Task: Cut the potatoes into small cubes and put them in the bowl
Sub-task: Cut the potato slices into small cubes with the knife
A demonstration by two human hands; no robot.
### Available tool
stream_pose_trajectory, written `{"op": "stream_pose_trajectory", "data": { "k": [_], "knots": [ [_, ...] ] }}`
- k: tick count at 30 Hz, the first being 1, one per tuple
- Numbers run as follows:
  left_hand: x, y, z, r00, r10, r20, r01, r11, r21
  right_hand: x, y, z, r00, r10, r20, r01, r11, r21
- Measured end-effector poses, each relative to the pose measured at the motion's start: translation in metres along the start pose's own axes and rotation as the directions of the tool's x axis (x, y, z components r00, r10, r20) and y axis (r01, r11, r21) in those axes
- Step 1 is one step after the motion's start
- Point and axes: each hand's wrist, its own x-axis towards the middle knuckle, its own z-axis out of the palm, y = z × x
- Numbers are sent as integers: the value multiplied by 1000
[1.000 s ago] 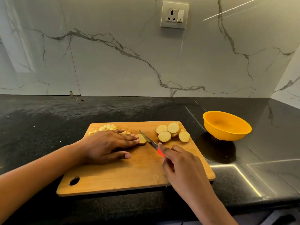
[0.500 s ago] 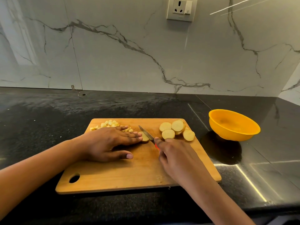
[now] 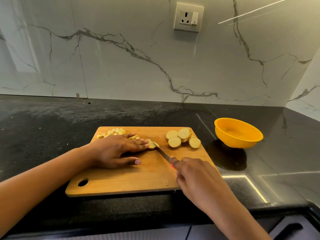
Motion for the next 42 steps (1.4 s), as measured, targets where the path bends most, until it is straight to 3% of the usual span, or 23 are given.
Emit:
{"op": "stream_pose_trajectory", "data": {
  "k": [10, 17, 24, 27, 29, 35, 42],
  "knots": [
    [-6, 3, 2, 993, 2, -119, -4, 1000, -15, -8, -1, -1, 995, 40, -95, -34, 997, 66],
    [-6, 3, 1, 996, -19, -90, 19, 1000, -1, 3, -8, 11, 977, 85, -198, -53, 986, 160],
    [-5, -1, 4, 997, -12, -72, 14, 1000, 25, 15, -10, 11, 979, 40, -200, -14, 991, 134],
    [-4, -1, 3, 996, -6, -89, 7, 1000, 19, 11, -8, 8, 969, 85, -233, -69, 995, 77],
    [-4, -1, 3, 992, 0, -124, 1, 1000, 6, 9, -3, 11, 944, 125, -306, -103, 991, 89],
    [5, -2, 8, 918, -89, -386, 28, 986, -162, 18, 3, 24, 926, 195, -324, -151, 976, 156],
    [20, 0, 2, 982, 1, -188, 24, 991, 132, 28, 9, 28, 917, 248, -311, -182, 957, 226]
  ]
}}
